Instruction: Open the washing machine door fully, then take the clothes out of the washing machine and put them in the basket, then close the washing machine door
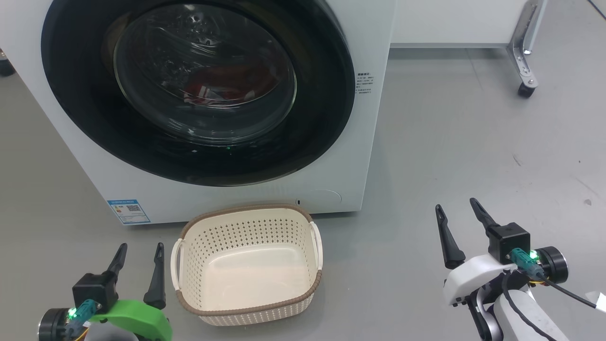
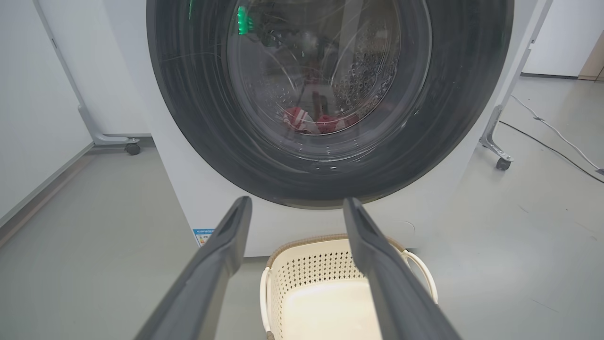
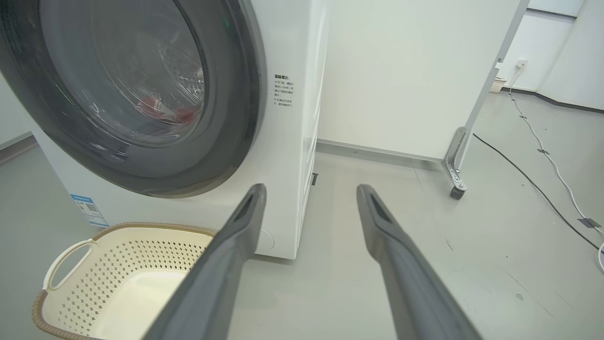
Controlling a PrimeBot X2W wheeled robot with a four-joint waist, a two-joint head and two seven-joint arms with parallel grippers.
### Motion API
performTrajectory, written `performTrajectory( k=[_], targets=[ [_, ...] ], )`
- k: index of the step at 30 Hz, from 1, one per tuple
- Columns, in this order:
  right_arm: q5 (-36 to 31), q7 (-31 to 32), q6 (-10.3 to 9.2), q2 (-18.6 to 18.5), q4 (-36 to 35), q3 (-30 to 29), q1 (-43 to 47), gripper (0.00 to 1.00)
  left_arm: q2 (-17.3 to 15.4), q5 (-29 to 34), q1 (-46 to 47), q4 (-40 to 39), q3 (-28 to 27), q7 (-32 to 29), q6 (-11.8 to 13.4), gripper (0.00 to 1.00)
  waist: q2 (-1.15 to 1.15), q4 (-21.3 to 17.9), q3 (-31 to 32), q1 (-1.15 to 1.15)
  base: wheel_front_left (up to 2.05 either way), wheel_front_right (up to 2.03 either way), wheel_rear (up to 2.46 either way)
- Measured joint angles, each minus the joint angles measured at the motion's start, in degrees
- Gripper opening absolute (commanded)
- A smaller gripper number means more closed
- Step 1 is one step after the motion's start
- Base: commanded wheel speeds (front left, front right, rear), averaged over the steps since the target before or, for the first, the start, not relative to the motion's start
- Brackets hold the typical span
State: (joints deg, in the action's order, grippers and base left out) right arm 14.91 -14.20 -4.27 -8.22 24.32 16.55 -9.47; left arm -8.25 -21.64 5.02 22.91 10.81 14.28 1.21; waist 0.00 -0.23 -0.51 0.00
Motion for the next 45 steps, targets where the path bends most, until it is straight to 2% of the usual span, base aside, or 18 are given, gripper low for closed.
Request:
performTrajectory(
  k=[24,25,26,32,36,45],
  targets=[
    [-0.02,0.00,-0.36,1.05,0.16,-2.34,0.23,1.00,0.20,-0.52,1.85,2.18,-1.02,0.00,-0.07,1.00,0.00,0.07,0.05,0.00,0.00,0.00,0.00],
    [-0.02,0.00,-0.35,1.11,0.21,-2.47,0.23,0.32,0.20,-0.51,2.01,2.22,-1.03,0.00,-0.08,1.00,0.00,0.08,0.05,0.00,0.00,0.00,0.00],
    [-0.02,0.00,-0.35,1.18,0.21,-2.59,0.25,0.00,0.20,-0.51,2.10,2.22,-1.07,0.00,-0.08,1.00,0.00,0.09,0.05,0.00,0.00,0.00,0.00],
    [0.00,0.00,0.21,1.75,0.21,-3.10,0.30,0.00,0.24,-0.49,2.10,2.30,-1.21,0.00,-0.29,1.00,0.00,0.12,0.05,0.00,0.00,0.00,0.00],
    [0.63,0.00,1.26,2.38,0.20,-3.80,0.38,0.00,0.31,-0.42,2.11,2.35,-1.23,0.00,-0.33,1.00,0.00,0.15,0.04,0.00,0.00,0.00,0.00],
    [11.26,0.00,4.98,4.93,0.21,-9.07,0.40,0.00,0.40,-0.23,2.27,2.07,-1.45,0.00,-0.51,1.00,0.00,0.33,-0.18,0.00,0.00,0.00,0.00]
  ],
)
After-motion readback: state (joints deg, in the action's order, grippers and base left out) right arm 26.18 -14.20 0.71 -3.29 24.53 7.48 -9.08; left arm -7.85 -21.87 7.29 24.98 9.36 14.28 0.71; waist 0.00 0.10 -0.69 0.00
